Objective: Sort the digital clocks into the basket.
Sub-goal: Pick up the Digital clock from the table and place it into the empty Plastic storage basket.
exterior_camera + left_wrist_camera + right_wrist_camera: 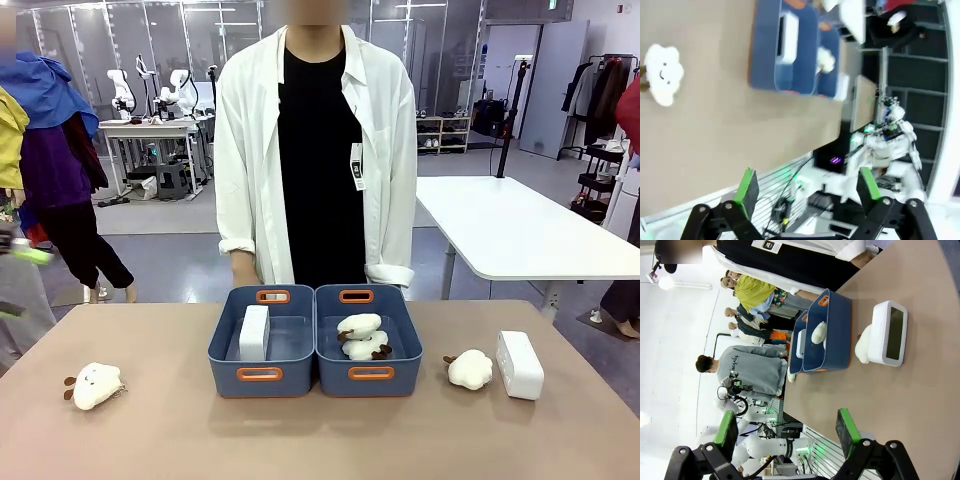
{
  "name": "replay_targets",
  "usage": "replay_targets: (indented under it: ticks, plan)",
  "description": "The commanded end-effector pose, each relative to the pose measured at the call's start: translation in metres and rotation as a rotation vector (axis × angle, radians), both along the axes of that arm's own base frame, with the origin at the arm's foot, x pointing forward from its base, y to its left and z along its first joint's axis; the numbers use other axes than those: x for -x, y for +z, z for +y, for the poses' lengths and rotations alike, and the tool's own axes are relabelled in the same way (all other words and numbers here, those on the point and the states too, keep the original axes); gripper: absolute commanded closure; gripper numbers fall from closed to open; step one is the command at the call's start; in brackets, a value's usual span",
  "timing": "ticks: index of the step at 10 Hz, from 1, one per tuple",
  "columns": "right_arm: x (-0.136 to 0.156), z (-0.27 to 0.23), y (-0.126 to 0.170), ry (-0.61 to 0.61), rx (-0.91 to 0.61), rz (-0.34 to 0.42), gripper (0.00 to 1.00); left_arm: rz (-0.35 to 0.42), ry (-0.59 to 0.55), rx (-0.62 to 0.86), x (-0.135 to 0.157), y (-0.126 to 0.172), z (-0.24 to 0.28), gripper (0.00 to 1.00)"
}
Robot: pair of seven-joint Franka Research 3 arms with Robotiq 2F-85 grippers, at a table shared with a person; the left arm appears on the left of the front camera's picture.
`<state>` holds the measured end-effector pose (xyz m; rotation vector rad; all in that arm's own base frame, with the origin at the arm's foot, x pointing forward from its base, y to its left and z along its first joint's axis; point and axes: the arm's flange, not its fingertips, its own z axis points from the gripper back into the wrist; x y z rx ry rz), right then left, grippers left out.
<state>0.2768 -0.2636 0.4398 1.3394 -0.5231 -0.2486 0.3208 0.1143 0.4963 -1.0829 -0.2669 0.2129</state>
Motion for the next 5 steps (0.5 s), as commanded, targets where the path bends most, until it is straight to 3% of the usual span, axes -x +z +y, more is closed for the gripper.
replay_targets:
  ticks: [1, 3, 4, 5]
  plan:
    - [0.001, 0.000, 0.002, -0.001, -0.004, -0.020, 0.00, -0.112, 0.054, 0.214, 0.014, -0.027, 0.049, 0.00]
    - [0.001, 0.000, 0.002, -0.001, -0.004, -0.020, 0.00, -0.060, 0.109, 0.300, 0.012, -0.057, 0.083, 0.00]
    - [0.001, 0.000, 0.002, -0.001, -0.004, -0.020, 0.00, -0.101, 0.162, 0.332, -0.004, -0.061, 0.085, 0.00]
    - [0.001, 0.000, 0.002, -0.001, -0.004, -0.020, 0.00, -0.089, 0.151, 0.260, 0.037, -0.044, 0.083, 0.00]
